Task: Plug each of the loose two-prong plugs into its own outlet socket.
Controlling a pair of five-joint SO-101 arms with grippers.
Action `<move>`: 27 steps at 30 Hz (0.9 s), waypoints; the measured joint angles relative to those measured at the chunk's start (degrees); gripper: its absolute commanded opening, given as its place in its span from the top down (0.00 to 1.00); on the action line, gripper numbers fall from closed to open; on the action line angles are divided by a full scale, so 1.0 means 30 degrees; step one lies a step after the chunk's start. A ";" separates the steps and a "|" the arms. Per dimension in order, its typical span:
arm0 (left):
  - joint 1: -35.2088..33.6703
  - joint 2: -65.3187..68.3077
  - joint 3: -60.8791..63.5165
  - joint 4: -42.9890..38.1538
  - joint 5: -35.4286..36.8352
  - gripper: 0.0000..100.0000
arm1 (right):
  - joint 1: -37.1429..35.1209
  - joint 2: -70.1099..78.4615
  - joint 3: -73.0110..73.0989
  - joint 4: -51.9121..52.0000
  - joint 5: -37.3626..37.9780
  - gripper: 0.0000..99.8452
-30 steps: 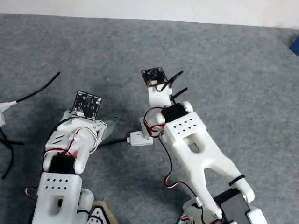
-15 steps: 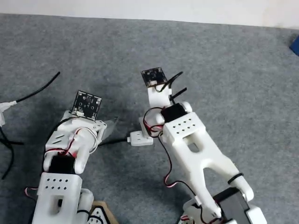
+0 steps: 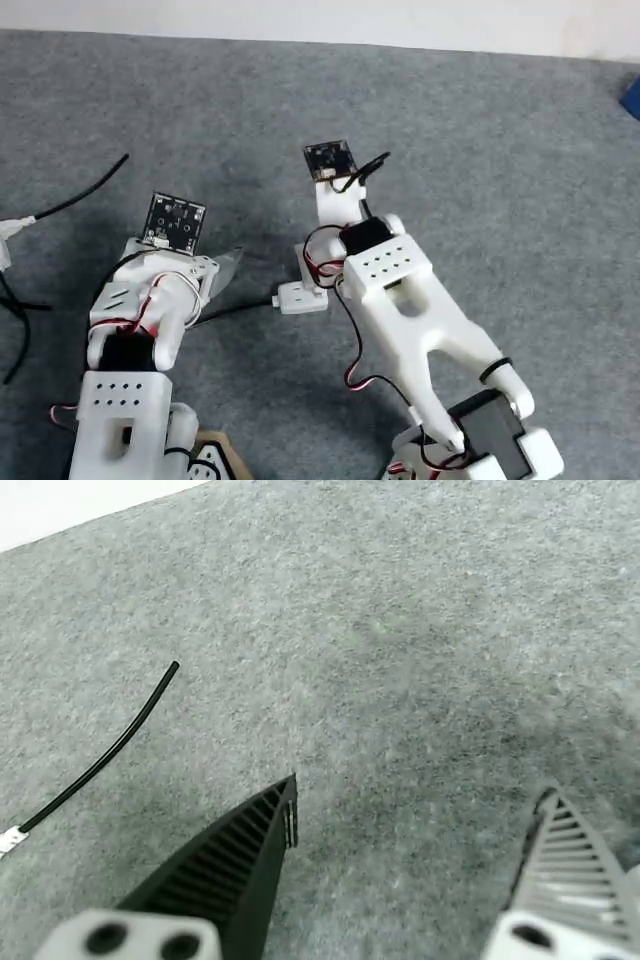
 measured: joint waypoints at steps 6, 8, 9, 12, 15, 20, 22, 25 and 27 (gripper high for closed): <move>0.0000 0.0000 0.0000 0.0000 0.0000 0.65 | 0.0000 -0.0059 0.2139 -0.1788 0.0264 0.99; 0.0000 0.0000 0.0000 0.0000 0.0000 0.65 | 0.0000 -0.0059 0.2462 -0.1934 0.0381 0.99; 0.0000 0.0000 0.0000 0.0000 0.0000 0.65 | 0.0000 -0.0059 0.2491 -0.1934 0.0410 0.99; 0.0000 0.0000 -0.0088 0.0000 0.0000 0.65 | 0.0029 -0.0059 0.2520 -0.1934 0.0410 0.99; 0.0000 0.0000 -0.0410 0.0000 0.0000 0.65 | 0.0029 -0.0059 0.2608 -0.1934 0.0791 0.99; 0.0000 0.0000 -0.0469 0.0000 0.0000 0.65 | -0.0322 -0.0088 0.2667 -0.1934 0.1553 0.99; 0.0029 0.0000 -0.0469 0.0000 0.0000 0.65 | -0.0586 -0.0088 0.2667 -0.1934 0.1612 0.99; 0.0029 0.0000 -0.0469 0.0000 0.0000 0.65 | -0.0967 -0.0088 0.2667 -0.1846 0.1905 0.99; 0.0029 0.0000 -0.0469 0.0000 0.0000 0.65 | -0.1143 -0.0088 0.2667 -0.1465 0.2139 0.99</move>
